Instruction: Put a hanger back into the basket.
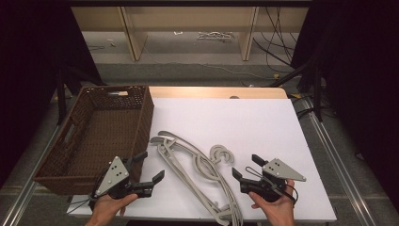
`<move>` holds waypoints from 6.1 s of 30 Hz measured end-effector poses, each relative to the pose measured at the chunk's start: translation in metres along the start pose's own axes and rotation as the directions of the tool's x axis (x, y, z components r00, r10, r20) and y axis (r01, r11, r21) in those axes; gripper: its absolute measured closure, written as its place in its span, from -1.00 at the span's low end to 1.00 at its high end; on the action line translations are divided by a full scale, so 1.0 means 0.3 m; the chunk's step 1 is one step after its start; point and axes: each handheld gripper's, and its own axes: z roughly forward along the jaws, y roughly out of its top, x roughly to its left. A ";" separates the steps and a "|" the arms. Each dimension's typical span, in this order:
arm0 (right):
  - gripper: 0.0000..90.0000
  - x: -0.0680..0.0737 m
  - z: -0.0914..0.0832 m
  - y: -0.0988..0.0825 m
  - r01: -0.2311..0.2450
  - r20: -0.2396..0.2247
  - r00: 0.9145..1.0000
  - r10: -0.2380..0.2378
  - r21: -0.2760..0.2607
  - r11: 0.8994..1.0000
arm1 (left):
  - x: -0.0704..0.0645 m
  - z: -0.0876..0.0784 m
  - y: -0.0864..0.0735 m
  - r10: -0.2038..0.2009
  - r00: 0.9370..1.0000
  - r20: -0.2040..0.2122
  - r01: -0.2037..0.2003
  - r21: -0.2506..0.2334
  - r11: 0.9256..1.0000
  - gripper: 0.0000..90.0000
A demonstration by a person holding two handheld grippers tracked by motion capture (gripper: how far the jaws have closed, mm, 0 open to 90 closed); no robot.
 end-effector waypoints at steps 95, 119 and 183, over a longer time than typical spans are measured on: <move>0.78 0.087 0.197 0.068 0.031 -0.170 0.985 0.039 0.392 0.919 | -0.018 0.000 -0.001 0.011 0.999 0.032 -0.012 0.007 1.000 -0.63; 0.83 0.076 0.103 0.166 -0.017 -0.233 0.969 0.080 0.258 0.966 | -0.016 0.002 0.000 0.017 0.999 0.040 -0.016 -0.011 1.000 -0.63; 0.83 0.142 -0.057 0.109 0.436 -0.379 0.869 -0.318 0.281 0.855 | -0.177 0.283 0.203 0.254 0.851 0.461 -0.446 0.377 0.812 0.41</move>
